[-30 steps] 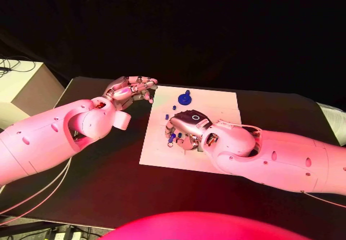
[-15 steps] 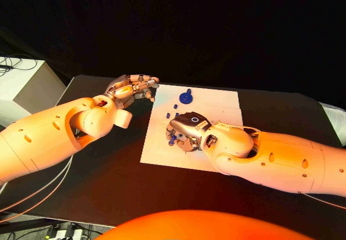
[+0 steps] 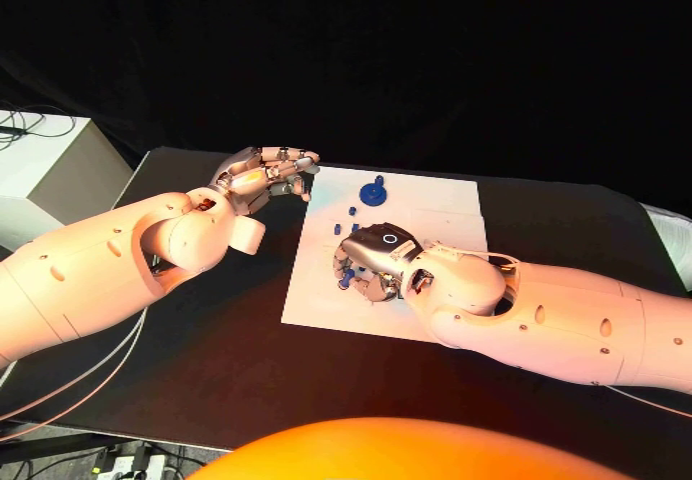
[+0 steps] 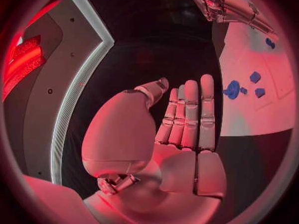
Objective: Assemble the parts on the task board
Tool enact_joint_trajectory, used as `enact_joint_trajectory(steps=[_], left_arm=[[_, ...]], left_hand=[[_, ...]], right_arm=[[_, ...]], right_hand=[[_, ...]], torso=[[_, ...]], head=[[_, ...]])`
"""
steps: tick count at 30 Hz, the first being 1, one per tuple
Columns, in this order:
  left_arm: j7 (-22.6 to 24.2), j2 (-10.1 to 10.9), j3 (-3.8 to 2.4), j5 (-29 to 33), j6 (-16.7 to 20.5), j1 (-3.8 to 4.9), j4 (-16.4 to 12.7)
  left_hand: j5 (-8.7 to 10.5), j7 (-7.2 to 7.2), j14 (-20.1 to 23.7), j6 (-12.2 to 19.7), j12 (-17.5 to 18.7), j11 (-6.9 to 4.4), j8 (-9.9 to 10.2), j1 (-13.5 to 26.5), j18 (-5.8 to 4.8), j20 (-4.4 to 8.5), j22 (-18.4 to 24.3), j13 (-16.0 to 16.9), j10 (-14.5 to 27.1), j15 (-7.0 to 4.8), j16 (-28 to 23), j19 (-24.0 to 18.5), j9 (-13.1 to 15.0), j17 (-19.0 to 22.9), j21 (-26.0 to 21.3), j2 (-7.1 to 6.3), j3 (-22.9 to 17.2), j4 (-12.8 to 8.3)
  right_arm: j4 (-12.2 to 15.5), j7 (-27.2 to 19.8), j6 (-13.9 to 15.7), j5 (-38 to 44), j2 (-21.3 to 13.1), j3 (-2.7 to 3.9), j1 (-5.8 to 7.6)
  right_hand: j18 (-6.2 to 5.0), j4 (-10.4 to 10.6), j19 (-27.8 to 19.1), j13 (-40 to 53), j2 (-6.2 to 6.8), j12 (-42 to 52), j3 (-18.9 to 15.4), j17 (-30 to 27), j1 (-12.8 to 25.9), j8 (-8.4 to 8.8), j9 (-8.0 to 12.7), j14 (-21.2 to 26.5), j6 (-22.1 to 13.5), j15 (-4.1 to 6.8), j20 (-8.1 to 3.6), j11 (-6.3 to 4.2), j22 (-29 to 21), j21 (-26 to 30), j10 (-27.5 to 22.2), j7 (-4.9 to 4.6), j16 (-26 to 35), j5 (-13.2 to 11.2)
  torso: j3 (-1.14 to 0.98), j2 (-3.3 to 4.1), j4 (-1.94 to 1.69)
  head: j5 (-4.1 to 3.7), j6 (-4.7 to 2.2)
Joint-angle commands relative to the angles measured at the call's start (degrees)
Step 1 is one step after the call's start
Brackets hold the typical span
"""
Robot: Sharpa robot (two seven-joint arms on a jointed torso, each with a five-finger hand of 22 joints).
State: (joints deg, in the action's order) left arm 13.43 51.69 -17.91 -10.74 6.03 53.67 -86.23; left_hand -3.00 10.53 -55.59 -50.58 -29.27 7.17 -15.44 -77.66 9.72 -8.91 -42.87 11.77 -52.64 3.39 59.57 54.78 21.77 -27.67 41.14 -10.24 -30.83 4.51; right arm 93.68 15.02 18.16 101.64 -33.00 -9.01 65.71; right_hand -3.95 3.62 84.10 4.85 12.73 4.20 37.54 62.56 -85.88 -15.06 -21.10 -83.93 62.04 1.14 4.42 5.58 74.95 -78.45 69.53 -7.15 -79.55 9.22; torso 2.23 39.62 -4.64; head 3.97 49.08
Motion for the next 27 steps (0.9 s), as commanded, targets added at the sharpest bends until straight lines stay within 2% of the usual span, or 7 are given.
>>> enact_joint_trajectory(steps=[1, 27], left_arm=[[0.3, -0.1, -0.03, 0.2, -0.9, 0.01, -0.1], [0.0, -0.1, -0.03, 0.2, -1.1, 0.01, -0.2]], left_hand=[[-0.04, 0.06, -0.4, 0.4, 0.3, 0.0, -0.2, 0.1, 0.78, 0.14, 0.1, -0.1, 0.3, -0.06, -0.2, 0.4, -0.1, 0.0, -0.3, 0.59, 0.0, 0.4], [-0.04, 0.06, -0.3, 0.4, 0.3, 0.01, -0.3, 0.0, 0.79, 0.14, 0.2, -0.1, 0.4, -0.06, -0.3, 0.5, -0.1, 0.0, -0.5, 0.55, 0.1, 0.6]], right_arm=[[-0.2, 0.2, -0.1, 1.4, 0.2, -0.02, -0.14], [-0.9, 0.3, -0.9, 1.5, 0.9, -0.11, -0.63]], right_hand=[[1.06, -0.1, 1.2, 4.0, -0.57, 1.4, 0.2, 0.0, 0.2, -0.14, -0.1, -1.1, 0.2, 0.47, -0.39, -2.54, 4.2, 0.2, 5.4, -0.09, -0.2, 0.3], [1.06, -0.3, 1.2, 4.1, -0.53, 1.4, 0.3, 0.0, 0.3, -0.15, -0.1, -1.2, 0.2, 0.46, -0.39, -2.54, 4.3, 0.2, 5.4, -0.09, -0.2, 0.3]], torso=[[-0.06, 0.0, 0.0], [0.03, -0.04, 0.03]], head=[[0.05, 0.02], [0.28, 0.59]])
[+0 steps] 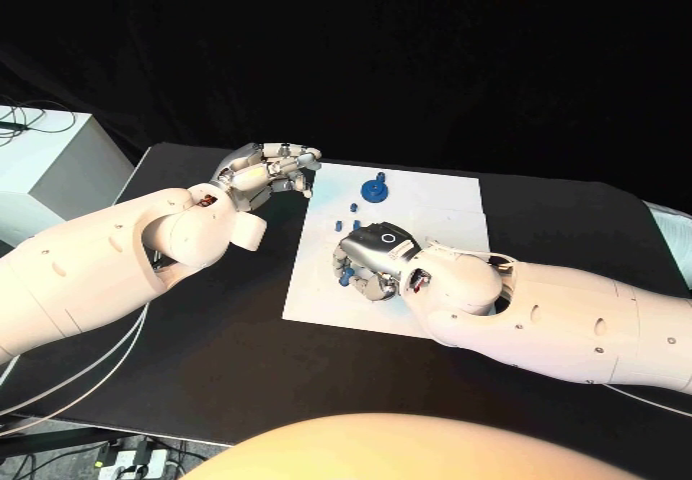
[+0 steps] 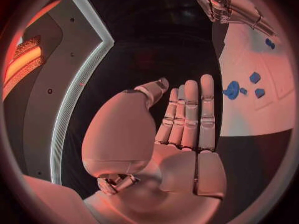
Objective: Assemble the parts on the task board
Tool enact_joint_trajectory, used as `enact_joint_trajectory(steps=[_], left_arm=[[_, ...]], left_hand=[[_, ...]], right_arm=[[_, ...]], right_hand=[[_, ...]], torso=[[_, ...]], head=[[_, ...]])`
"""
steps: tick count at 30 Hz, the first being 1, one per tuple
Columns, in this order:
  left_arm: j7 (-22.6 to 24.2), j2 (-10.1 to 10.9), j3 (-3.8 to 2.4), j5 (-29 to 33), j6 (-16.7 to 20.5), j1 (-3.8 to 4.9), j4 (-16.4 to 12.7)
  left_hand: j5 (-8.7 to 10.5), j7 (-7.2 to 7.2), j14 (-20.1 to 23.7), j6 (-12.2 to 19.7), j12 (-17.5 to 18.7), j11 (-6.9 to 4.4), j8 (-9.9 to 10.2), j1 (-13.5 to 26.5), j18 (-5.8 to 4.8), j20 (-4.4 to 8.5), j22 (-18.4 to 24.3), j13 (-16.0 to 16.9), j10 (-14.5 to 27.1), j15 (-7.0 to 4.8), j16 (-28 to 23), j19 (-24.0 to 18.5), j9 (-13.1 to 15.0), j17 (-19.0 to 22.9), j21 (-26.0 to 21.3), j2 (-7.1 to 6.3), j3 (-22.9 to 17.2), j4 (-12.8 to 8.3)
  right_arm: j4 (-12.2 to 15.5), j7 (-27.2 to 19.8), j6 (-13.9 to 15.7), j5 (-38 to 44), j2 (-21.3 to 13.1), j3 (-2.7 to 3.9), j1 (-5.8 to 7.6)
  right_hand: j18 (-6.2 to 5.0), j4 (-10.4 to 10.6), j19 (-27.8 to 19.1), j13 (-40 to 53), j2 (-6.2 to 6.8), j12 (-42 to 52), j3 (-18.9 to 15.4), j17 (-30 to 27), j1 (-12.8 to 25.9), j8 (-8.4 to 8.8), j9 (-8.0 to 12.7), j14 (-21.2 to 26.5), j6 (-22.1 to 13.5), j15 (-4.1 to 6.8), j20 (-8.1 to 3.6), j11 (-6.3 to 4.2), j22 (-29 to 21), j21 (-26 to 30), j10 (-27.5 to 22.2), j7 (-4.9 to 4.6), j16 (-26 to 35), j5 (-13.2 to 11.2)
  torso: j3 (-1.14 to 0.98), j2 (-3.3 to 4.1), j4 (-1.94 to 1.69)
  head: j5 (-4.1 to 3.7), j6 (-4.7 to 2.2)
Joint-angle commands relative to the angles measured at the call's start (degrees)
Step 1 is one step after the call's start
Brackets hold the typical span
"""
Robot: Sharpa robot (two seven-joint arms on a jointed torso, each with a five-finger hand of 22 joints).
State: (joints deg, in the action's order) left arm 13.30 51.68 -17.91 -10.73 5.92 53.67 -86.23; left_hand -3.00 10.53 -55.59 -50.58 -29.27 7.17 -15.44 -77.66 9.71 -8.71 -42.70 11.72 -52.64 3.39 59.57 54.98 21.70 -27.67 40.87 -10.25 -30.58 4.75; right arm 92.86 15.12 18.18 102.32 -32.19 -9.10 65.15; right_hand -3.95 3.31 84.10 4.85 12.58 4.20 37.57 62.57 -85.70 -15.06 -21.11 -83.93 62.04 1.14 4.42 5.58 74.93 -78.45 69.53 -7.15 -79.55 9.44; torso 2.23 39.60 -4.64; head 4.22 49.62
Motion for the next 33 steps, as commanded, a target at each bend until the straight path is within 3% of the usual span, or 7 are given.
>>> enact_joint_trajectory(steps=[1, 7, 11, 22, 29, 33], left_arm=[[0.1, -0.1, -0.03, 0.2, -1.0, 0.01, -0.2], [0.1, -0.1, -0.03, 0.2, -1.1, 0.01, -0.1], [0.1, -0.1, -0.03, 0.2, -1.1, 0.01, -0.1], [0.0, -0.1, -0.03, 0.2, -1.1, 0.02, -0.1], [0.0, -0.1, -0.03, 0.2, -1.1, 0.02, -0.1], [0.0, -0.1, -0.03, 0.2, -1.1, 0.02, -0.1]], left_hand=[[-0.04, 0.07, -0.3, 0.4, 0.4, 0.03, -0.3, 0.0, 0.79, -0.07, 0.1, -0.1, 0.5, -0.05, -0.3, 0.3, -0.1, 0.0, -0.2, 0.53, -0.1, 0.4], [-0.05, 0.08, -0.3, 0.4, 0.5, 0.05, -0.4, 0.0, 0.79, -0.07, 0.1, -0.1, 0.6, -0.04, -0.3, 0.4, -0.1, 0.0, -0.3, 0.52, -0.1, 0.4], [-0.05, 0.08, -0.3, 0.4, 0.5, 0.05, -0.4, 0.0, 0.79, -0.07, 0.1, -0.1, 0.6, -0.04, -0.3, 0.4, -0.1, 0.0, -0.3, 0.52, -0.1, 0.4], [-0.05, 0.11, -0.3, 0.5, 0.6, 0.09, -0.4, 0.0, 0.78, -0.08, 0.2, -0.2, 0.8, -0.02, -0.3, 0.4, -0.1, 0.0, -0.4, 0.49, 0.0, 0.5], [-0.05, 0.11, -0.3, 0.5, 0.6, 0.09, -0.4, 0.0, 0.78, -0.08, 0.2, -0.2, 0.8, -0.02, -0.3, 0.4, -0.1, 0.0, -0.4, 0.49, 0.0, 0.5], [-0.05, 0.11, -0.3, 0.5, 0.6, 0.09, -0.4, 0.0, 0.78, -0.08, 0.2, -0.2, 0.8, -0.02, -0.3, 0.4, -0.1, 0.0, -0.4, 0.49, 0.0, 0.5]], right_arm=[[-0.1, 0.2, -1.0, 0.9, 0.1, -0.02, -0.07], [-0.8, -0.1, -2.3, 0.7, 0.5, -0.15, -0.08], [-1.3, -0.6, -3.6, 0.4, 0.8, -0.28, -0.13], [-1.8, -1.1, -4.8, -0.1, 1.1, -0.44, -0.47], [-1.8, -1.1, -4.3, -0.2, 1.0, -0.47, -0.58], [-1.8, -0.9, -4.1, -0.3, 0.9, -0.47, -0.62]], right_hand=[[1.07, 0.0, 1.2, 4.1, -0.37, 1.4, 0.3, 0.0, 0.2, -0.15, -0.1, -1.2, 0.2, 0.46, -0.39, -2.54, 4.3, 0.2, 5.4, -0.09, -0.2, 0.1], [0.94, -0.5, 0.8, 4.2, -0.24, 0.7, 0.4, -0.5, 1.3, 0.51, 0.0, -1.0, -0.9, 0.08, -0.23, -2.12, 3.9, 0.7, 4.2, -0.54, 0.0, -0.1], [0.55, -0.2, 0.0, 3.8, 0.88, -0.4, -0.4, -1.3, 3.9, 2.39, 0.4, -0.8, -3.9, -0.62, 0.25, -1.48, 2.6, 2.4, 1.9, -0.91, 0.4, 2.1], [-1.23, 0.8, -3.4, 0.8, 3.13, -0.6, -2.5, -4.6, 7.1, 4.44, 0.6, 0.0, -7.4, -1.7, 1.64, 0.07, -4.3, 10.7, -6.7, -1.22, 1.9, 1.5], [-1.46, 0.9, -3.6, -0.2, 3.04, -0.5, -4.8, -5.4, 7.3, 5.05, 0.6, 0.2, -8.2, -1.93, 1.87, 0.35, -5.4, 12.2, -9.0, -1.32, 2.3, 1.7], [-1.92, 1.0, -4.2, -1.1, 2.11, -0.5, -8.1, -5.9, 6.2, 5.69, 0.8, 0.3, -8.6, -2.27, 2.17, 0.8, -7.5, 14.9, -11.8, -1.25, 2.5, 1.8]], torso=[[0.02, -0.01, 0.03], [0.01, 0.0, 0.02], [-0.03, 0.01, 0.04], [0.04, -0.1, 0.03], [-0.01, -0.07, 0.03], [-0.02, -0.04, 0.04]], head=[[0.03, 0.05], [0.0, 0.05], [0.02, 0.11], [0.05, 0.24], [0.06, 0.17], [0.05, 0.09]])
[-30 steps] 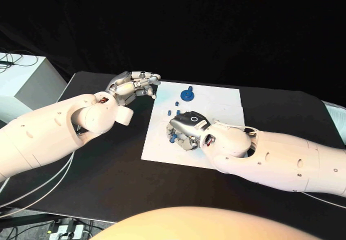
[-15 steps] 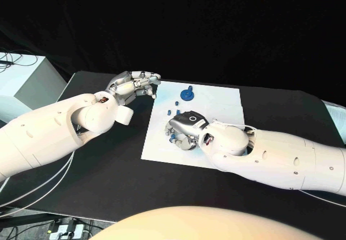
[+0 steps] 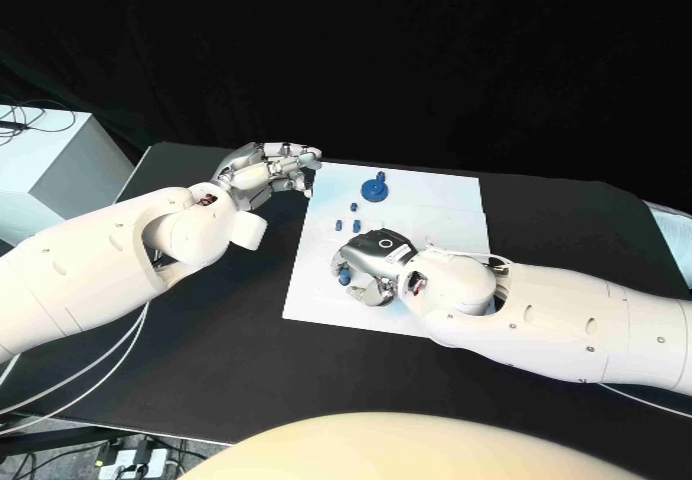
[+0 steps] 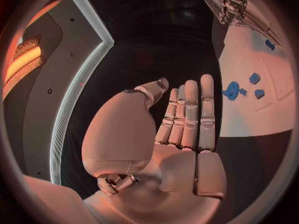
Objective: Assemble the parts on the task board
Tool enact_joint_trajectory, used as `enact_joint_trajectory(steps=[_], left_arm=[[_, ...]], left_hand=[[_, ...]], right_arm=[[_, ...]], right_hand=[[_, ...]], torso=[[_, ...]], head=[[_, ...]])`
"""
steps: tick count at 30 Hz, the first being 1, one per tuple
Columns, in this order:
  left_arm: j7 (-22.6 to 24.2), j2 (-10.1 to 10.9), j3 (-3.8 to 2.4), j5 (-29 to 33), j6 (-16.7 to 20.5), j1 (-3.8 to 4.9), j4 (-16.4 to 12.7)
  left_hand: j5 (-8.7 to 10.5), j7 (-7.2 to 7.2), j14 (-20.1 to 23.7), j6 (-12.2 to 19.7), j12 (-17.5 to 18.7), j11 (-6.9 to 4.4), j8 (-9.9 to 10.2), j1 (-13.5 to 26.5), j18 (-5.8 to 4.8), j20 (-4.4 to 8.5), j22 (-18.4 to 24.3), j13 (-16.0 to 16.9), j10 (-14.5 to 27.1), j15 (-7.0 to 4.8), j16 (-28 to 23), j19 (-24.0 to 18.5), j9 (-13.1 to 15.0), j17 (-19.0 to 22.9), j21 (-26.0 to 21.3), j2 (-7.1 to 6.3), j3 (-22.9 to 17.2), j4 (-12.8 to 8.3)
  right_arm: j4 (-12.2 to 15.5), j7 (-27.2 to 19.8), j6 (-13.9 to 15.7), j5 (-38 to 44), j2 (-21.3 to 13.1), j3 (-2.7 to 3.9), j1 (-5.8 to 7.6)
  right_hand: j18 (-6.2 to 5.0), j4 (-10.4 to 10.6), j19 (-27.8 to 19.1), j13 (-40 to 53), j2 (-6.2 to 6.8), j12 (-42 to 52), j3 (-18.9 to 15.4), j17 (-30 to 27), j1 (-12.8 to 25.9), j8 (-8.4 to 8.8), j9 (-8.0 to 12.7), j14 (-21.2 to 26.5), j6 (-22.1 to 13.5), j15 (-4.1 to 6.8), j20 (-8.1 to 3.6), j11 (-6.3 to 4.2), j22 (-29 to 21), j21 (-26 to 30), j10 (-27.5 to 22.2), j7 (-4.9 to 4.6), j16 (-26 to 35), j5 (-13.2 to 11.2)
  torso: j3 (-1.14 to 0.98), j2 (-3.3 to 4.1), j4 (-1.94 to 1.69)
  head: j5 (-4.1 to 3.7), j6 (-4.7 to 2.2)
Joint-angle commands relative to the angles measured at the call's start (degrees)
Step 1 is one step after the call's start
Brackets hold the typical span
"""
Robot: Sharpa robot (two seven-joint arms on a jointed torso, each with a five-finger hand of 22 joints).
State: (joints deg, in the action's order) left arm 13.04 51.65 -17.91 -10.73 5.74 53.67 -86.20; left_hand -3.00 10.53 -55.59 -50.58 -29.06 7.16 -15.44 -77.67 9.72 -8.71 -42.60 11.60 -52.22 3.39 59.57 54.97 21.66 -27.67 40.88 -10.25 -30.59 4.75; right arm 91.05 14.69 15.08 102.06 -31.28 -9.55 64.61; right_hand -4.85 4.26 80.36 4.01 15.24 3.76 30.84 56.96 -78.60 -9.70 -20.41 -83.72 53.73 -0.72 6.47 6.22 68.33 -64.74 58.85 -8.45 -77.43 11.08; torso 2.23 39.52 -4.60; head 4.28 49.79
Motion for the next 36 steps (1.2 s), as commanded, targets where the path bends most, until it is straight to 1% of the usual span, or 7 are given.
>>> enact_joint_trajectory(steps=[1, 8, 15, 20, 25, 33, 36], left_arm=[[0.2, -0.1, -0.03, 0.2, -0.9, 0.02, -0.1], [0.1, -0.1, -0.03, 0.2, -1.0, 0.02, -0.1], [0.0, -0.1, -0.03, 0.2, -1.1, 0.02, -0.1], [0.0, -0.1, -0.03, 0.2, -1.1, 0.02, 0.0], [-0.1, -0.1, -0.03, 0.2, -1.2, 0.02, 0.0], [0.0, -0.3, -0.03, 0.2, -1.4, 0.01, 0.1], [0.0, -0.4, -0.03, 0.2, -1.5, 0.01, 0.2]], left_hand=[[-0.05, 0.11, -0.3, 0.5, 0.4, 0.09, -0.4, 0.0, 0.78, -0.08, 0.0, -0.1, 0.4, -0.01, -0.3, 0.4, 0.0, 0.0, -0.4, 0.49, 0.0, 0.5], [-0.05, 0.11, -0.3, 0.5, 0.4, 0.09, -0.4, 0.0, 0.78, -0.08, 0.0, -0.1, 0.4, -0.01, -0.3, 0.4, 0.0, 0.0, -0.4, 0.49, 0.0, 0.5], [-0.05, 0.13, -0.3, 0.6, 0.4, 0.12, -0.4, 0.0, 0.77, -0.09, 0.1, -0.1, 0.5, 0.01, -0.3, 0.4, -0.1, 0.0, -0.4, 0.47, 0.0, 0.5], [-0.05, 0.13, -0.3, 0.6, 0.4, 0.12, -0.4, 0.0, 0.77, -0.09, 0.1, -0.1, 0.5, 0.01, -0.3, 0.4, -0.1, 0.0, -0.4, 0.47, 0.0, 0.5], [-0.05, 0.13, -0.3, 0.6, 0.4, 0.12, -0.4, 0.0, 0.77, -0.09, 0.1, -0.1, 0.5, 0.01, -0.3, 0.4, -0.1, 0.0, -0.4, 0.47, 0.0, 0.5], [-0.05, 0.13, -0.3, 0.6, 0.4, 0.12, -0.4, 0.0, 0.77, -0.09, 0.1, -0.1, 0.5, 0.01, -0.3, 0.4, -0.1, 0.0, -0.4, 0.47, 0.0, 0.5], [-0.05, 0.13, -0.3, 0.6, 0.4, 0.12, -0.4, 0.0, 0.77, -0.09, 0.1, -0.1, 0.5, 0.01, -0.3, 0.4, -0.1, 0.0, -0.4, 0.47, 0.0, 0.5]], right_arm=[[0.0, -0.4, -0.9, 0.0, -0.1, -0.02, -0.08], [0.0, -0.1, 0.2, 0.0, -0.2, -0.02, -0.1], [0.0, -0.1, 2.7, -0.1, -0.3, -0.02, -0.14], [0.1, -0.1, 3.9, -0.3, -0.4, -0.01, -0.17], [0.3, 0.0, 5.0, -0.4, -0.9, 0.01, -0.18], [2.4, -1.9, 10.7, -4.5, -3.9, 0.51, 0.16], [3.7, -3.2, 13.3, -9.0, -5.7, 0.87, 0.75]], right_hand=[[-1.05, 0.2, -0.4, -0.3, -0.93, 0.0, -2.6, -0.4, -1.4, 0.62, 0.2, 0.2, -0.5, -0.52, 0.22, 0.31, -1.2, 1.5, -2.0, -0.09, 0.4, 0.3], [-1.31, 3.8, -0.3, -0.3, -3.43, 0.2, -13.9, -1.6, -6.9, 3.57, 2.4, 0.5, -2.3, -1.34, 0.92, 1.33, -2.7, 3.9, -7.2, 0.28, 0.7, 0.8], [-1.37, 12.4, 0.0, -0.3, -2.39, 0.1, -20.8, -2.5, -13.4, 5.74, 4.6, 0.7, -4.7, -1.85, 1.35, 2.02, -3.3, 4.9, -10.7, 0.73, 0.9, 1.1], [-1.39, 12.6, 0.0, -0.3, -2.19, 0.1, -21.7, -2.8, -13.6, 6.2, 5.6, 0.8, -7.4, -1.91, 1.42, 2.11, -3.4, 5.0, -11.1, 0.88, 1.0, 1.1], [-1.4, 12.6, 0.1, -0.3, -1.8, 0.1, -22.5, -3.5, -13.5, 6.63, 8.2, 1.0, -15.7, -2.01, 1.51, 2.22, -3.5, 5.3, -11.7, 1.52, 1.3, 1.3], [-1.81, 12.6, -0.4, -0.1, -2.02, 1.5, -22.9, -4.3, -11.6, 6.38, 9.2, 1.1, -18.0, -1.51, 1.17, 1.46, -4.9, 7.2, -8.2, 0.33, 1.7, 0.9], [-2.36, 12.5, -1.4, 0.1, -2.86, 3.1, -24.7, -6.4, -9.4, 5.91, 9.0, 1.7, -16.6, -0.75, 0.66, 0.55, -7.4, 10.5, -4.8, -1.05, 3.0, 4.4]], torso=[[-0.04, 0.04, 0.01], [-0.04, 0.11, -0.02], [-0.07, 0.09, 0.0], [-0.05, 0.08, -0.01], [-0.07, 0.05, -0.03], [0.04, -0.13, 0.08], [-0.03, -0.16, 0.11]], head=[[0.0, -0.13], [-0.1, -0.25], [-0.16, -0.31], [-0.22, -0.38], [-0.37, -0.54], [-1.57, -1.46], [-2.18, -1.89]])
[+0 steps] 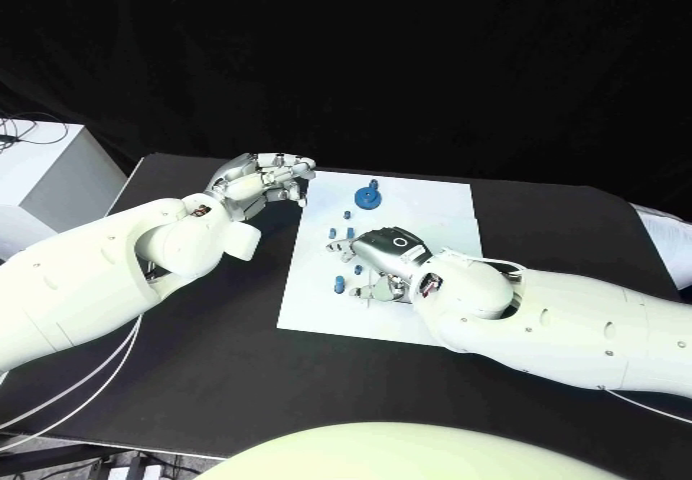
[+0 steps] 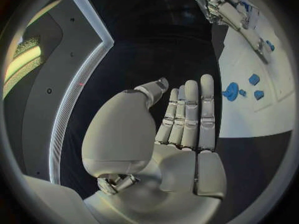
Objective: Assemble the parts on the task board
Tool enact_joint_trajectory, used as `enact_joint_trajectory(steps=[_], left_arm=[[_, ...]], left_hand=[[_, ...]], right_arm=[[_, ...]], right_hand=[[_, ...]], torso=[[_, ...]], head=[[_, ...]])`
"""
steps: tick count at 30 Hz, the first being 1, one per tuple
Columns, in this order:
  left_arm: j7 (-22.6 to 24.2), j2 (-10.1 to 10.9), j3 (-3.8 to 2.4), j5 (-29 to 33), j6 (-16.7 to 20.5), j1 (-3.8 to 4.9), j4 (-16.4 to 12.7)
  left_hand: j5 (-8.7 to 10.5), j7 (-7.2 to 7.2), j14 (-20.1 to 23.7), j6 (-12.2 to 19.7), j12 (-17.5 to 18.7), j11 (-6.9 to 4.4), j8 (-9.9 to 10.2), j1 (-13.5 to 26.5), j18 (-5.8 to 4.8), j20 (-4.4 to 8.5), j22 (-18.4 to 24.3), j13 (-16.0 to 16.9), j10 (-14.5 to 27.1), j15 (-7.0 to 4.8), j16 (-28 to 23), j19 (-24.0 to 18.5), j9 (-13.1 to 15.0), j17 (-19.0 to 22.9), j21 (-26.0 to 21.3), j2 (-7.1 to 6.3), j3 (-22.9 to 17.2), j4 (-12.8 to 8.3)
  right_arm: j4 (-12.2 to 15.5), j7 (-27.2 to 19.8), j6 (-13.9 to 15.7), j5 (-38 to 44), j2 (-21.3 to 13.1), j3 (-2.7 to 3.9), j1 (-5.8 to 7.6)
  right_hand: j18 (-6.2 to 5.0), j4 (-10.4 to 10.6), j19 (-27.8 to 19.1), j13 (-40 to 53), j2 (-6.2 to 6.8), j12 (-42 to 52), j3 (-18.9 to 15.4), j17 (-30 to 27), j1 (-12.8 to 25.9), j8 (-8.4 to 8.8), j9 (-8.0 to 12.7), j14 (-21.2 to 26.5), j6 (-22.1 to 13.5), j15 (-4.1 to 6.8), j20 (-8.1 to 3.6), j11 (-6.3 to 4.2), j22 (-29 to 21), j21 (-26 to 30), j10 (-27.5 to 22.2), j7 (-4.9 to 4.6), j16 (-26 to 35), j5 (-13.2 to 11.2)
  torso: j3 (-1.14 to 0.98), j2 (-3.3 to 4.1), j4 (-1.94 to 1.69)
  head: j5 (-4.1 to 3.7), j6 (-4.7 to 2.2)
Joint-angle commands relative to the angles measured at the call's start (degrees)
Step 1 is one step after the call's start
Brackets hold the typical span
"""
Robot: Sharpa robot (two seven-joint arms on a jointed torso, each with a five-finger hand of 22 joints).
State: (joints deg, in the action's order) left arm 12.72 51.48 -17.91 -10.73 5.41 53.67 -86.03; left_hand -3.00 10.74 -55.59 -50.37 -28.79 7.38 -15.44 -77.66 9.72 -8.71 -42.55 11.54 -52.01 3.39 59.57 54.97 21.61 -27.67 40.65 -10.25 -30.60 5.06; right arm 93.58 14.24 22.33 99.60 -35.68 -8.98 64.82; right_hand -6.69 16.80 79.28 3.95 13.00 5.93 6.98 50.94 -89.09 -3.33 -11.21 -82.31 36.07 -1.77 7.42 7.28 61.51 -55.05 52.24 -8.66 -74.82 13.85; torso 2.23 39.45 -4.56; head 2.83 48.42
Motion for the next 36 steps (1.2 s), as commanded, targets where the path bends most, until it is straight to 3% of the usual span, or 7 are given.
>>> enact_joint_trajectory(steps=[1, 7, 13, 18, 20, 27, 36], left_arm=[[0.3, -0.2, -0.03, 0.2, -1.2, 0.01, 0.1], [0.3, -0.4, -0.02, 0.2, -1.3, -0.1, 0.4], [0.2, -0.6, -0.01, 0.2, -1.5, -0.52, 0.6], [0.1, -0.8, 0.0, 0.2, -1.8, -0.69, 0.8], [0.1, -0.8, 0.0, 0.2, -1.9, -0.74, 0.8], [0.0, -0.7, 0.02, 0.1, -1.9, -0.87, 0.9], [0.0, -0.6, 0.03, -0.1, -1.8, -0.9, 0.8]], left_hand=[[-0.05, -0.07, -0.3, 0.4, 0.2, -0.09, -0.4, 0.0, 0.77, -0.09, 0.1, -0.1, 0.3, 0.01, -0.3, 0.4, -0.1, 0.0, -0.2, 0.47, 0.0, 0.2], [-0.05, -0.07, -0.3, 0.4, 0.2, -0.09, -0.4, 0.0, 0.77, -0.09, 0.1, -0.1, 0.3, 0.01, -0.3, 0.4, -0.1, 0.0, -0.2, 0.47, 0.0, 0.2], [-0.04, -0.02, -0.3, 0.5, 0.2, -0.06, -0.4, -0.1, 0.77, -0.11, 0.1, -0.1, 0.3, 0.04, -0.3, 0.5, -0.1, 0.0, -0.3, 0.48, 0.1, 0.3], [-0.05, -0.02, -0.3, 0.5, 0.2, -0.06, -0.4, -0.1, 0.77, -0.12, 0.2, -0.1, 0.3, 0.05, -0.3, 0.5, -0.1, 0.0, -0.4, 0.49, 0.1, 0.3], [-0.05, -0.02, -0.3, 0.5, 0.2, -0.06, -0.4, -0.1, 0.77, -0.12, 0.2, -0.1, 0.3, 0.05, -0.3, 0.5, -0.1, 0.0, -0.4, 0.49, 0.1, 0.3], [-0.05, -0.02, -0.3, 0.5, 0.2, -0.06, -0.4, -0.1, 0.77, -0.12, 0.2, -0.1, 0.3, 0.04, -0.3, 0.5, -0.1, 0.0, -0.4, 0.49, 0.1, 0.3], [-0.05, -0.06, -0.3, 0.5, 0.2, -0.08, -0.4, -0.2, 0.77, -0.12, 0.2, -0.1, 0.2, 0.03, -0.4, 0.5, -0.1, 0.0, -0.4, 0.5, 0.0, 0.3]], right_arm=[[1.8, -3.3, 6.8, -8.9, -2.3, 0.45, 0.9], [5.0, -5.2, 7.7, -23.7, -8.5, 0.92, 3.92], [7.3, -1.5, 2.4, -30.3, -14.9, 1.05, 6.75], [8.5, 5.8, -4.7, -31.5, -19.9, 1.05, 7.79], [8.9, 8.4, -6.2, -32.5, -21.3, 1.02, 7.93], [9.7, 17.4, -9.7, -36.6, -23.8, 0.56, 8.0], [9.0, 24.6, -8.2, -37.4, -22.6, -0.39, 6.67]], right_hand=[[-0.39, -0.1, 0.1, 0.4, -1.32, 2.4, -1.0, -0.4, 1.7, -1.65, -1.5, 0.1, 6.0, 0.79, -0.71, -1.14, -0.2, 0.4, 4.6, -1.48, 0.5, 1.7], [0.11, -0.1, 1.3, 1.4, -2.47, 6.0, 0.9, 0.7, 3.3, -6.71, -3.4, -0.4, 15.4, 0.93, -0.98, -1.24, 1.6, -1.5, 12.6, -2.0, 0.3, 4.7], [2.91, -0.2, 5.8, 7.5, -1.12, 13.0, 5.1, 11.4, 4.8, -10.49, -5.5, -2.9, 19.3, 3.63, -3.5, -4.66, 13.9, -16.6, 21.5, 0.99, -4.9, 5.9], [3.59, -0.2, 6.4, 26.5, -0.01, 29.7, 7.8, 14.3, 11.9, -14.62, -12.2, -3.4, 19.8, 4.72, -4.39, -5.99, 17.8, -20.7, 19.3, 2.67, -6.3, 3.4], [3.77, -0.3, 6.6, 51.3, -0.19, 52.3, 8.0, 16.6, 14.1, -15.68, -15.1, -3.9, 19.2, 4.89, -4.52, -6.26, 18.8, -21.6, 23.6, 2.91, -7.4, 2.9], [4.45, 0.0, 7.7, 79.2, -2.79, 78.0, 2.3, 29.7, 21.3, -17.51, -20.2, -6.0, 20.0, 5.27, -4.93, -6.95, 21.6, -24.9, 33.7, 3.79, -12.4, 5.4], [4.59, 0.1, 7.8, 81.5, -4.87, 79.8, -7.3, 33.9, 23.0, -15.82, -22.4, -6.7, 18.0, 4.81, -4.59, -6.32, 22.3, -25.5, 34.5, 3.19, -13.8, 3.4]], torso=[[-0.04, -0.06, 0.05], [-0.11, -0.49, 0.35], [-0.24, -0.98, 0.66], [-0.19, -1.44, 0.93], [-0.21, -1.61, 0.99], [-0.14, -1.94, 1.32], [0.08, -1.96, 1.29]], head=[[-1.01, -0.74], [-2.47, -1.44], [-4.59, -1.87], [-6.41, -2.04], [-7.03, -1.87], [-8.09, -1.46], [-9.05, -0.96]])
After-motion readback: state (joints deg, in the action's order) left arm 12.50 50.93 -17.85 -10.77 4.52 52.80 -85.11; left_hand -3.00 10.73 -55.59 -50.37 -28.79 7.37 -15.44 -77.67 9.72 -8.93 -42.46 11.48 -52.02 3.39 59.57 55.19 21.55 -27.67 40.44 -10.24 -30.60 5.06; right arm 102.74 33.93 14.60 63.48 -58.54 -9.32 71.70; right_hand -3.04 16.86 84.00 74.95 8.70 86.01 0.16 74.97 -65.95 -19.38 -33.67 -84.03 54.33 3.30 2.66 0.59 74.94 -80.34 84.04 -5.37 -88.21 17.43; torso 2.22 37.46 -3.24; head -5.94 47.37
